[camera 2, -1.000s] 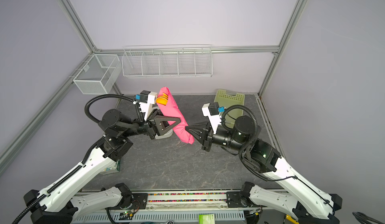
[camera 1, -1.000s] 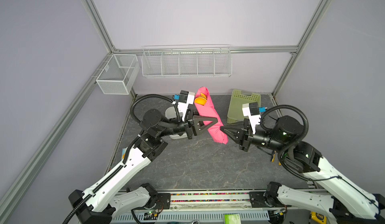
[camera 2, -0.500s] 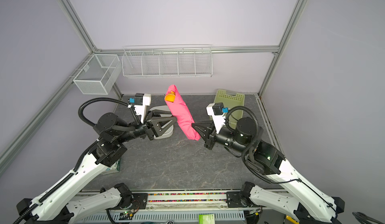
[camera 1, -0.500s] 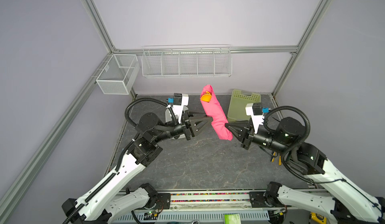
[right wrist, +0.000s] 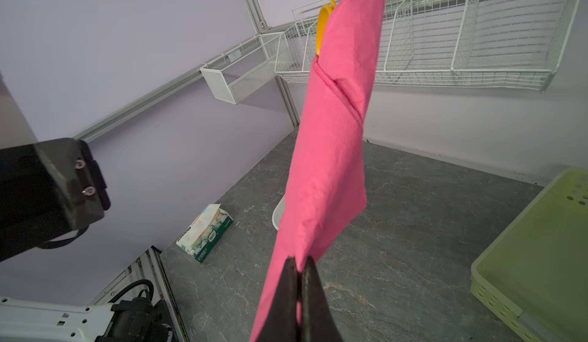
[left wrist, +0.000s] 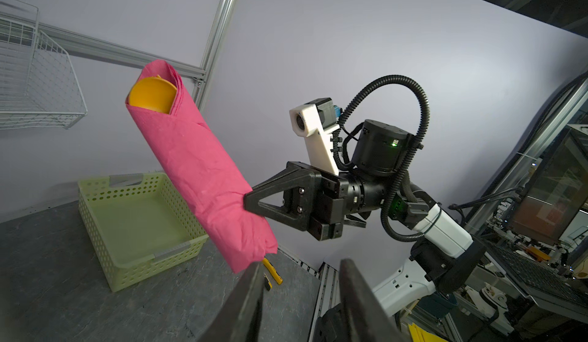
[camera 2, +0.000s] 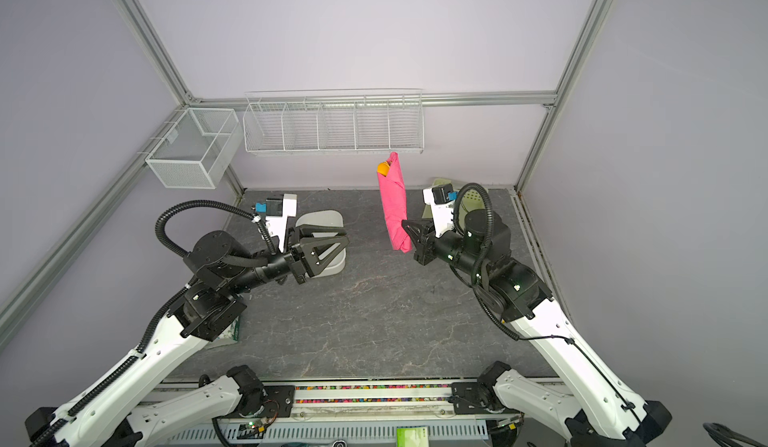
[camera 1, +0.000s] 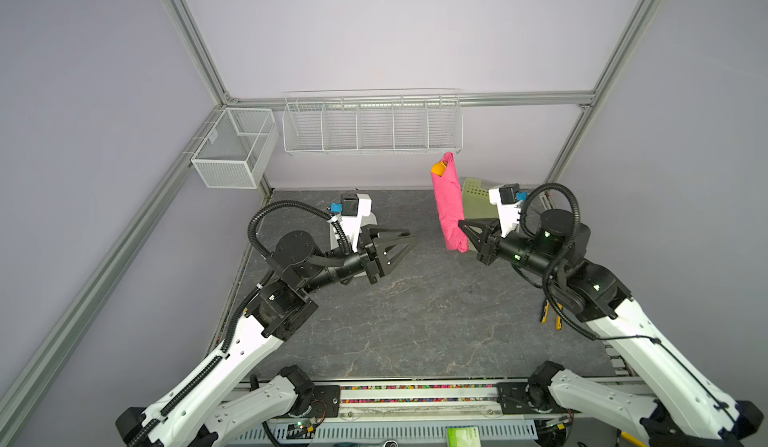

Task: Place the utensils on the paper napkin and roll it up
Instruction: 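Carry the roll toward the green basket with the right while the left withdraws, then lower the pink roll into the green basket and open the right gripper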

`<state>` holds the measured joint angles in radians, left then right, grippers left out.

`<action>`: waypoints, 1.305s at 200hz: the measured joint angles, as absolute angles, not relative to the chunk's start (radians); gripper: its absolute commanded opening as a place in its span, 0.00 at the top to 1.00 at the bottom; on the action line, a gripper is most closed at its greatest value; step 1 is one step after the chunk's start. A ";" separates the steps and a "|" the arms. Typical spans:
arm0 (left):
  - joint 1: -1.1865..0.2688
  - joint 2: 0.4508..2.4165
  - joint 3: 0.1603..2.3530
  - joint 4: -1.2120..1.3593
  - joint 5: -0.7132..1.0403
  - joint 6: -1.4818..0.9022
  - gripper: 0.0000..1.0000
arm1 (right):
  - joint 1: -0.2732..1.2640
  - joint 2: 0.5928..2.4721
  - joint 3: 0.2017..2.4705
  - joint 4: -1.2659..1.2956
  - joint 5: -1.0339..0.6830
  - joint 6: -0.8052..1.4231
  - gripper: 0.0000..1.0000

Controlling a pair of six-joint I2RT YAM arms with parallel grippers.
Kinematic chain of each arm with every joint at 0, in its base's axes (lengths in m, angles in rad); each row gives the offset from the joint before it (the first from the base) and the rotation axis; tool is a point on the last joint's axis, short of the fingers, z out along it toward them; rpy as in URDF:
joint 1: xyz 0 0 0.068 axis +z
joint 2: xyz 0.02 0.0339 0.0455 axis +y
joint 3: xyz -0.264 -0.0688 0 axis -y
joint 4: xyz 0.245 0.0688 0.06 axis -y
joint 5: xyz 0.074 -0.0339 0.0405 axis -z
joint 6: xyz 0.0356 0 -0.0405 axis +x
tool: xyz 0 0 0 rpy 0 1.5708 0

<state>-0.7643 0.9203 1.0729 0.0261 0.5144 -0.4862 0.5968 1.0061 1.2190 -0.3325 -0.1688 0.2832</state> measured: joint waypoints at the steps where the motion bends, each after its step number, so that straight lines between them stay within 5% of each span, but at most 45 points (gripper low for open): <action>1: -0.764 0.920 1.073 0.025 0.514 -0.485 0.60 | 0.594 1.007 1.219 -0.332 -0.170 0.283 0.94; 127: -0.764 0.823 1.042 -0.113 0.437 -0.450 0.55 | 0.098 1.433 1.180 -0.195 -0.412 0.292 0.94; 261: -0.764 0.795 1.001 -0.207 0.396 -0.435 0.52 | -0.007 2.100 1.521 -0.107 -0.540 0.392 0.93</action>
<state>-0.7643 0.7952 1.0012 -0.2066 0.3962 -0.4355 -0.0071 2.1002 1.5208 -0.1074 -0.5400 0.3916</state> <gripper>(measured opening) 0.480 0.069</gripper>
